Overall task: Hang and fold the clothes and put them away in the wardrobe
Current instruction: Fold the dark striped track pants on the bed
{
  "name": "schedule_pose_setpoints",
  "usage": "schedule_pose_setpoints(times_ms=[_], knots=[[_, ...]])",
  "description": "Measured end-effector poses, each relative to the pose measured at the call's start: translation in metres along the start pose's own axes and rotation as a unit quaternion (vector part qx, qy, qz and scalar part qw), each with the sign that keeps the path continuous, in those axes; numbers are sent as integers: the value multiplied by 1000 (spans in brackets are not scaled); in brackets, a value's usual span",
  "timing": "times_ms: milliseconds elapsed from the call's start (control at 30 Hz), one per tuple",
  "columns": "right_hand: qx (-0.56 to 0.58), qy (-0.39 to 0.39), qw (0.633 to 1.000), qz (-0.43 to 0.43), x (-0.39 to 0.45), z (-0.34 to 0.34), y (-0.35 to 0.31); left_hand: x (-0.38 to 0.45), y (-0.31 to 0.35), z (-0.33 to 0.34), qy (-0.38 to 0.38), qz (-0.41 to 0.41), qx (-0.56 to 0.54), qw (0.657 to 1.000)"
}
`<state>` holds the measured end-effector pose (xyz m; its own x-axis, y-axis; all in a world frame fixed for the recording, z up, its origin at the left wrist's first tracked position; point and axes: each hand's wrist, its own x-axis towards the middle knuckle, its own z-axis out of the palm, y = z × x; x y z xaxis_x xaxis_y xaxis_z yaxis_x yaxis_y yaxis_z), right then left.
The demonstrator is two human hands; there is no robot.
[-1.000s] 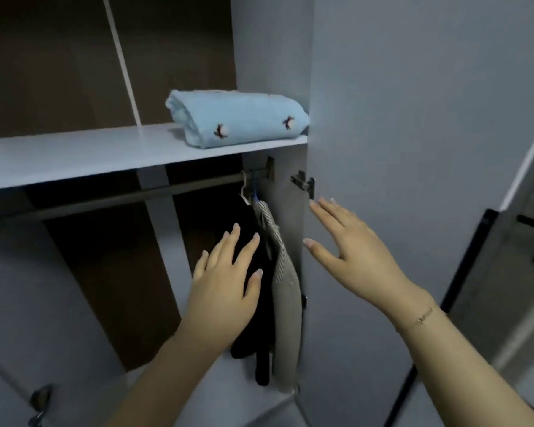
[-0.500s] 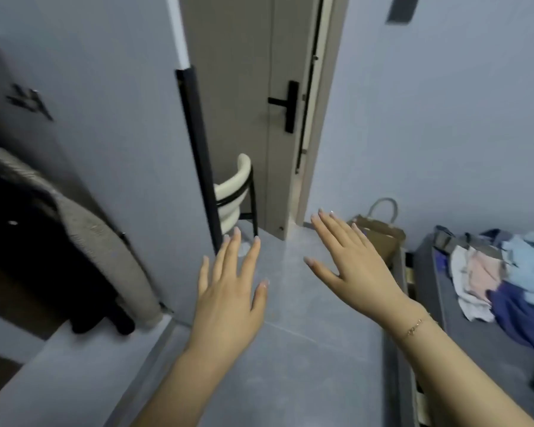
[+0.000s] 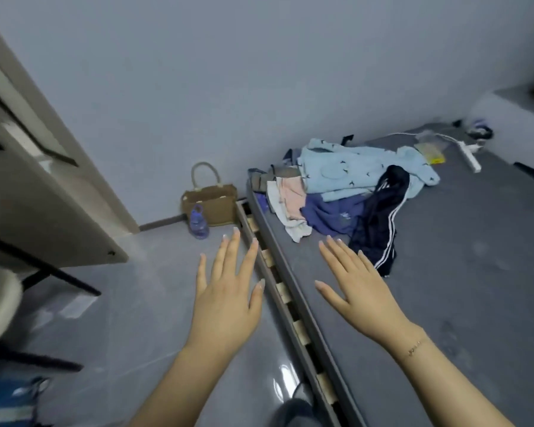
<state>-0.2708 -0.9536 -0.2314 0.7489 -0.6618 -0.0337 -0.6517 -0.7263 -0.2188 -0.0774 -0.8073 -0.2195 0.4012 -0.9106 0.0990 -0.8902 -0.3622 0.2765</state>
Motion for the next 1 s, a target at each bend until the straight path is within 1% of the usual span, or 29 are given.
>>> schedule_pose_setpoints(times_ms=[100, 200, 367, 500, 600, 633, 700, 767, 867, 933, 1000], knots=[[16, -12, 998, 59, 7, 7, 71, 62, 44, 37, -36, 49, -8, 998], [42, -5, 992, 115, 14, 15, 132, 123, 87, 79, -81, 95, 3, 992], [82, -20, 975, 205, 15, 43, 213, 200, 140, 164, -166, 175, 41, 970], [110, -29, 952, 283, 19, 90, 265, 249, 163, 250, -235, 227, 64, 943], [127, -47, 937, 321, 34, 139, 297, 281, 167, 327, -297, 248, 67, 920], [136, -53, 932, 332, 41, 157, 307, 290, 165, 354, -309, 256, 67, 913], [166, -48, 918, 358, 57, 196, 328, 306, 159, 407, -304, 267, 67, 912], [229, -27, 888, 397, 78, 237, 348, 320, 151, 456, -275, 258, 72, 923], [377, 24, 808, 453, 114, 292, 375, 339, 137, 517, -256, 225, 53, 939], [422, 76, 755, 496, 138, 322, 394, 349, 124, 558, -257, 231, 52, 937], [444, 139, 698, 544, 159, 347, 411, 355, 108, 594, -274, 238, 62, 930]])
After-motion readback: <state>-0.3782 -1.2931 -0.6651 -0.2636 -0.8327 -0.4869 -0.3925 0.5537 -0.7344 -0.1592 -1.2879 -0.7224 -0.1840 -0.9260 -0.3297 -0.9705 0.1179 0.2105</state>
